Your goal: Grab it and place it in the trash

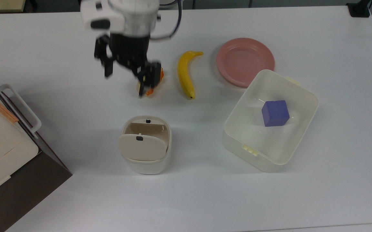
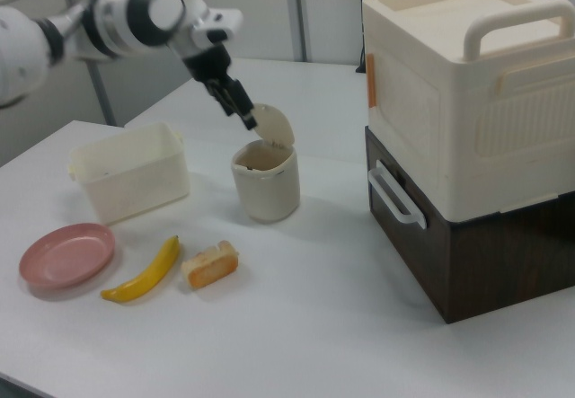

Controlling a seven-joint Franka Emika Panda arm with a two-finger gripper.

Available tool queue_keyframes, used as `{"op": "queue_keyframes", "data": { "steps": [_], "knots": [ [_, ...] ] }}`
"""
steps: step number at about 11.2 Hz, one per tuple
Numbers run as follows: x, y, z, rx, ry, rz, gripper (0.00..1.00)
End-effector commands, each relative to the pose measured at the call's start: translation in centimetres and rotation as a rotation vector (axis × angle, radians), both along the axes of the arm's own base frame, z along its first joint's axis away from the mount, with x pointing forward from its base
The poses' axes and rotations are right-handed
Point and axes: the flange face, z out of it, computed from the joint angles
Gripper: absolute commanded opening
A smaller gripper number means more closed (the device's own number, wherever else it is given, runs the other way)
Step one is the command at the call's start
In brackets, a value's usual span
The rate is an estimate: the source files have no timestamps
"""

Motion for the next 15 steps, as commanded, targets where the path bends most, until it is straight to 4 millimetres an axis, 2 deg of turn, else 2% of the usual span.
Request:
{"op": "queue_keyframes", "data": {
  "steps": [1,3,6,8,9,11,15],
  "knots": [
    [-7.9,-1.4,5.9,0.067,0.213,0.212,1.00],
    [-11.3,-2.3,8.1,0.068,0.313,0.362,1.00],
    [-13.7,-6.5,9.8,0.090,0.320,0.410,1.00],
    [-14.9,-9.0,11.1,0.086,0.292,0.372,1.00],
    [-15.1,-9.5,11.3,0.093,0.288,0.356,1.00],
    [-14.5,-8.2,10.7,0.116,0.287,0.412,1.00],
    [-14.8,-8.5,10.6,0.107,0.310,0.561,1.00]
  ]
}}
